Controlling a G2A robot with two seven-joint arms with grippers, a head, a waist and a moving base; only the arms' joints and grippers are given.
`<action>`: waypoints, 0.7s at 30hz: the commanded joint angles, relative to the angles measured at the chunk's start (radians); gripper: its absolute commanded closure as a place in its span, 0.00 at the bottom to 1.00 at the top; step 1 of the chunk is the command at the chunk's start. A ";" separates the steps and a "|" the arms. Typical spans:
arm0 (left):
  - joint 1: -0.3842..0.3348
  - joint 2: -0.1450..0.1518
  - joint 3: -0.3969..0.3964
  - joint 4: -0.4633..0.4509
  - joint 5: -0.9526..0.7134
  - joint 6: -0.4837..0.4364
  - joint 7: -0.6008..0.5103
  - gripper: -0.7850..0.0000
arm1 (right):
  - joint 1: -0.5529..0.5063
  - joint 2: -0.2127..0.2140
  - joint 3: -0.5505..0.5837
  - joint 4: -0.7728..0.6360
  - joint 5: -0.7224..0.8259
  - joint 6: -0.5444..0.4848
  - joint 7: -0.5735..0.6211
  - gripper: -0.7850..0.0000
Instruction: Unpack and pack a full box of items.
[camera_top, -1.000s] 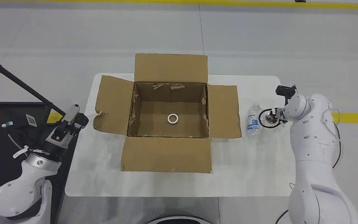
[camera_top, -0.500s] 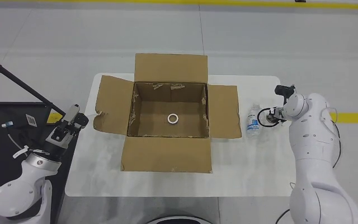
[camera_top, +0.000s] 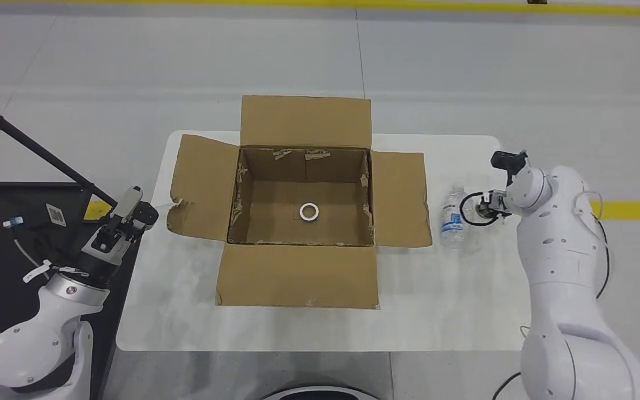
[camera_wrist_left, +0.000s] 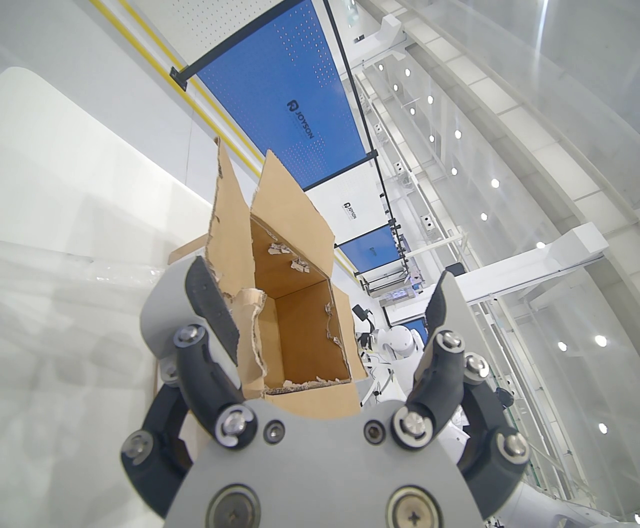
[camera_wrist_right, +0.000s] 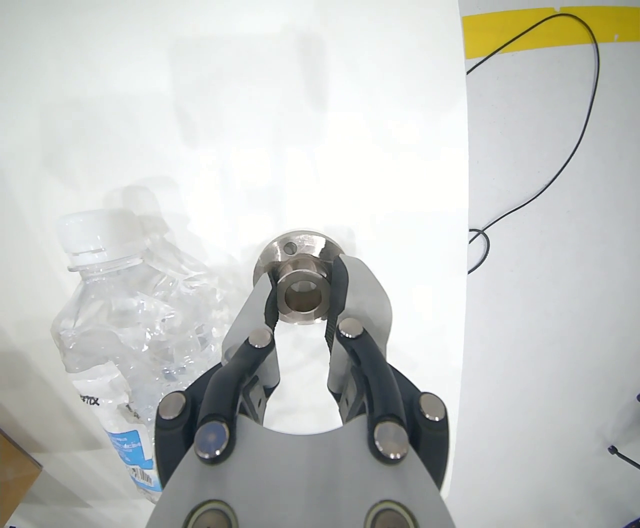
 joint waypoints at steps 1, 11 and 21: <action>0.000 0.000 0.000 0.000 0.000 0.000 0.000 0.00 | -0.011 0.002 0.000 -0.039 0.009 -0.004 0.003 1.00; 0.000 0.000 0.000 0.000 0.000 0.000 0.000 0.00 | -0.198 0.006 -0.018 -0.554 0.059 -0.009 0.107 1.00; 0.000 0.000 0.000 0.000 0.000 0.000 0.000 0.00 | -0.340 -0.003 -0.180 -1.041 0.138 -0.084 0.198 1.00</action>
